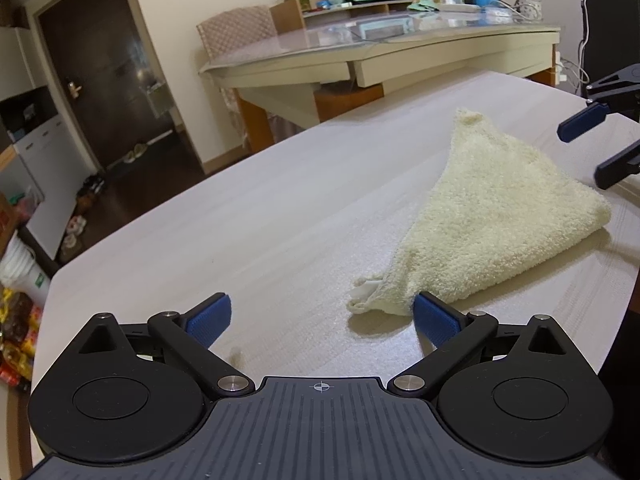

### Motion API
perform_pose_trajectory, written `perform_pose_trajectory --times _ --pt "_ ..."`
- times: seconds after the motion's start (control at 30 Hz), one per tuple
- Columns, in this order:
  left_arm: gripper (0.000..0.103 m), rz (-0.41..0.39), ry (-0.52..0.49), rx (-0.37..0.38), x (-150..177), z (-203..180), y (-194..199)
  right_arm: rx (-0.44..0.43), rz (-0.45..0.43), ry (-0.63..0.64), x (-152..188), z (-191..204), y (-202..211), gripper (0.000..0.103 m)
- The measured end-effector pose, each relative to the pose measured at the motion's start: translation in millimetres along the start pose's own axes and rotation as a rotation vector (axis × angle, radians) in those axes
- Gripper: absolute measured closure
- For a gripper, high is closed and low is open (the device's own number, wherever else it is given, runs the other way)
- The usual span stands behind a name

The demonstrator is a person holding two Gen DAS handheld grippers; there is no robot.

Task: Fold towel

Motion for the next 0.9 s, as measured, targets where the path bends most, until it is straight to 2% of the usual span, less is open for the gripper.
perform_pose_trajectory --times 0.17,0.3,0.47,0.73,0.83,0.9 --pt "0.001 0.005 -0.012 -0.004 -1.2 -0.2 0.1 0.052 0.009 0.045 0.6 -1.8 -5.4 0.033" --pt "0.0 0.011 -0.022 -0.009 -2.6 -0.1 -0.7 0.084 -0.014 0.033 -2.7 -6.7 -0.1 0.022" --pt "0.0 0.012 -0.031 -0.006 -3.3 0.3 -1.3 0.156 0.032 0.095 9.2 -12.4 -3.7 0.022" --pt "0.0 0.023 -0.06 -0.006 -5.1 6.1 -5.8 0.152 0.01 0.069 19.1 -5.2 0.4 0.021" --pt "0.0 0.025 -0.049 0.008 -5.1 8.8 -7.3 0.064 -0.064 -0.005 8.4 -0.3 13.7 0.021" --pt "0.0 0.019 -0.025 0.018 -5.6 11.2 -7.4 0.01 -0.082 -0.012 4.1 7.4 14.8 0.021"
Point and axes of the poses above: each gripper's, at about its wrist camera, not at the fingertips, and y roughly against the way its jaws point, z to its left, x to its underside, the point moved 8 cm from there along -y, roughly the way its jaws point, and after that the axes turned 9 degrees about -y, right-handed, at the moved point
